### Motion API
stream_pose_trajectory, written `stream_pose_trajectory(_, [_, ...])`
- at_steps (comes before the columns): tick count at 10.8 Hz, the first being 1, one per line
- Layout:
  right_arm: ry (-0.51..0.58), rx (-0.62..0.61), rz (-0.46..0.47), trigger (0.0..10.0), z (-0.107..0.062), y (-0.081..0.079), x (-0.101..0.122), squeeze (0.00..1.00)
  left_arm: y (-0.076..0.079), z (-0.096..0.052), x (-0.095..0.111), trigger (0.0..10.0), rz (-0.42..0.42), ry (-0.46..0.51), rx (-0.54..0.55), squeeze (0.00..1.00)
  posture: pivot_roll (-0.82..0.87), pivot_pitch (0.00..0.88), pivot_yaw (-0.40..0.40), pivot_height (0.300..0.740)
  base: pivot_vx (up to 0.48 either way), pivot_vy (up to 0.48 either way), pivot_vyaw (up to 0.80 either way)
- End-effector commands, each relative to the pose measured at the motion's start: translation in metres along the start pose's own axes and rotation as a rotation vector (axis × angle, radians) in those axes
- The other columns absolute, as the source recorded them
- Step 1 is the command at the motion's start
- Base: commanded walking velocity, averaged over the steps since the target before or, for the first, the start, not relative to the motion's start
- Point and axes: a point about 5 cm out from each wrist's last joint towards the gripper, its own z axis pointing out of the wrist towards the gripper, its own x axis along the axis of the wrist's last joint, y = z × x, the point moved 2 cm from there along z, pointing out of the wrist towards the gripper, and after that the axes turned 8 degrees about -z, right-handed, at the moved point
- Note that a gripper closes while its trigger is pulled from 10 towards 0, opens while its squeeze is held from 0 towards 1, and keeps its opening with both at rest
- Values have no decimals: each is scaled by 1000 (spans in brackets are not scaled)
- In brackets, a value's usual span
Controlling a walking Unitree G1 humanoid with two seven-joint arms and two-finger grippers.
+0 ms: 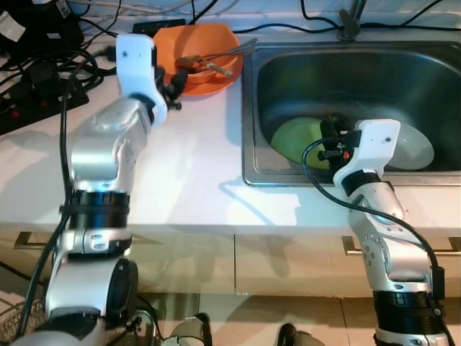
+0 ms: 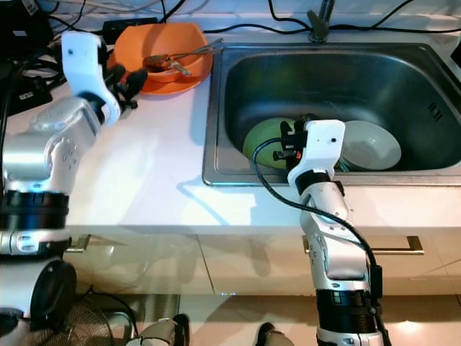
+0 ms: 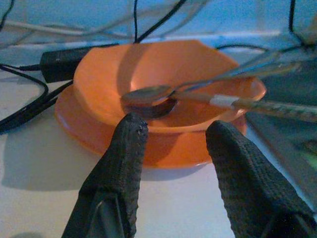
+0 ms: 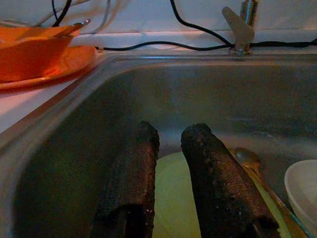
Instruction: Kitchen organization
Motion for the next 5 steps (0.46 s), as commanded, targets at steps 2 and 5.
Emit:
stream_pose_trajectory(2, [-14, -3, 9, 10000, -6, 0, -5, 0, -5, 10, -12, 10000, 25, -67, 16, 0, 164, 186, 42, 740, 0, 0, 0])
stream_pose_trajectory(5, [-13, -14, 7, 10000, -10, 2, -3, 0, -8, 28, -26, 10000, 15, -110, 27, 0, 136, 207, 54, 740, 0, 0, 0])
